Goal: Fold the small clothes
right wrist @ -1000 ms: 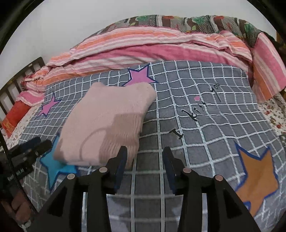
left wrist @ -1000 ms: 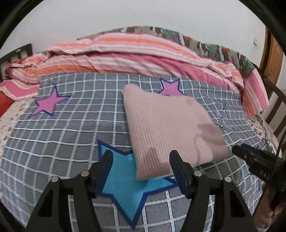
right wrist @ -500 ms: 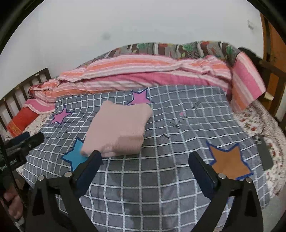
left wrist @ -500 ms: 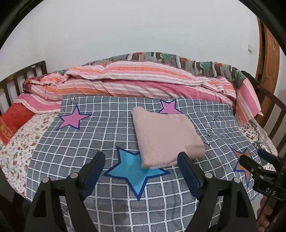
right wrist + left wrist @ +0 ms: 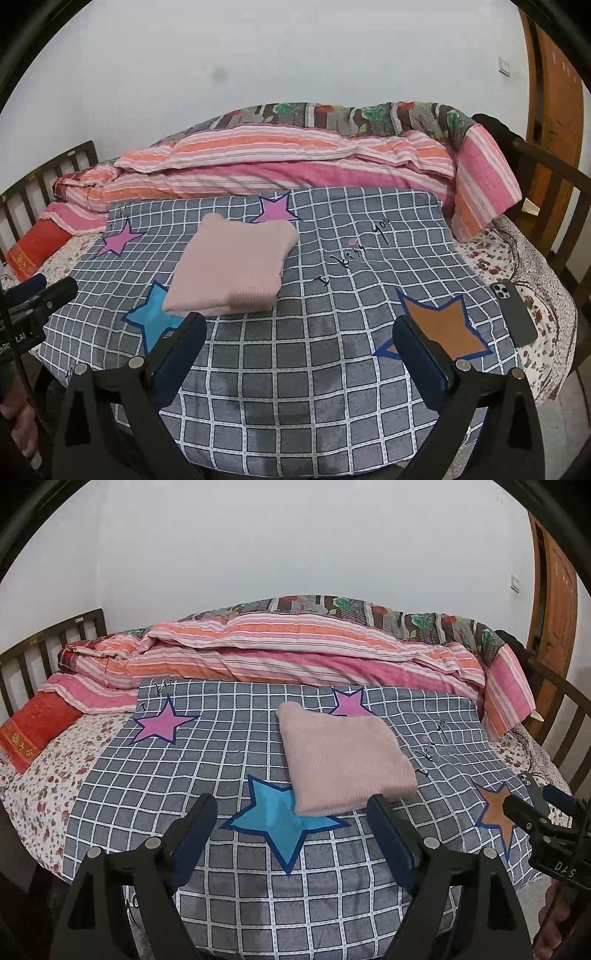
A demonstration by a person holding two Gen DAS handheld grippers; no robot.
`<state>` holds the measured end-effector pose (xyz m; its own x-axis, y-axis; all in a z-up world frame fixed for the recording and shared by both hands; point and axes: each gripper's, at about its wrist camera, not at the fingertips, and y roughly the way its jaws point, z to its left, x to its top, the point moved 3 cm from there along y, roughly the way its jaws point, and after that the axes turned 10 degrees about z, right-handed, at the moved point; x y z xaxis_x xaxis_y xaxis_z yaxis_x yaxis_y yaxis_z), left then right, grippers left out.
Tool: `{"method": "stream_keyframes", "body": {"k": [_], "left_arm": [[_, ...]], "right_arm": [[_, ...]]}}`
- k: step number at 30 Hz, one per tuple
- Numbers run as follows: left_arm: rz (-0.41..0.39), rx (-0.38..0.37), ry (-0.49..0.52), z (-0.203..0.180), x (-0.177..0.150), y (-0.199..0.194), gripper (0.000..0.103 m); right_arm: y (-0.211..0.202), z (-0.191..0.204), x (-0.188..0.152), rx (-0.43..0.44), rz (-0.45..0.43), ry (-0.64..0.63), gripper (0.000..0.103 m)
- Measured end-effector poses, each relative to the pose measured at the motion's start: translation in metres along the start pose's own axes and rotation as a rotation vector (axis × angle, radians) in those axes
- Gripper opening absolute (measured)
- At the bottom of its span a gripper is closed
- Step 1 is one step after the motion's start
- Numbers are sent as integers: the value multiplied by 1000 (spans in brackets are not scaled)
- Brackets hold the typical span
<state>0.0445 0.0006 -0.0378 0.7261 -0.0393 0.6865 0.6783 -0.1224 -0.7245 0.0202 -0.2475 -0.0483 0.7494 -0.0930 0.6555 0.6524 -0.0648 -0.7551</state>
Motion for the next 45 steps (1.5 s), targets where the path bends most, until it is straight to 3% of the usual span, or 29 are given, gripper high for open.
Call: {"method": "stream_keyframes", "body": {"k": [45], "left_arm": [[-23,28,-11,8,-1,-17,82]], "right_arm": [[-18,2,9,-32,-31,-17,99]]}}
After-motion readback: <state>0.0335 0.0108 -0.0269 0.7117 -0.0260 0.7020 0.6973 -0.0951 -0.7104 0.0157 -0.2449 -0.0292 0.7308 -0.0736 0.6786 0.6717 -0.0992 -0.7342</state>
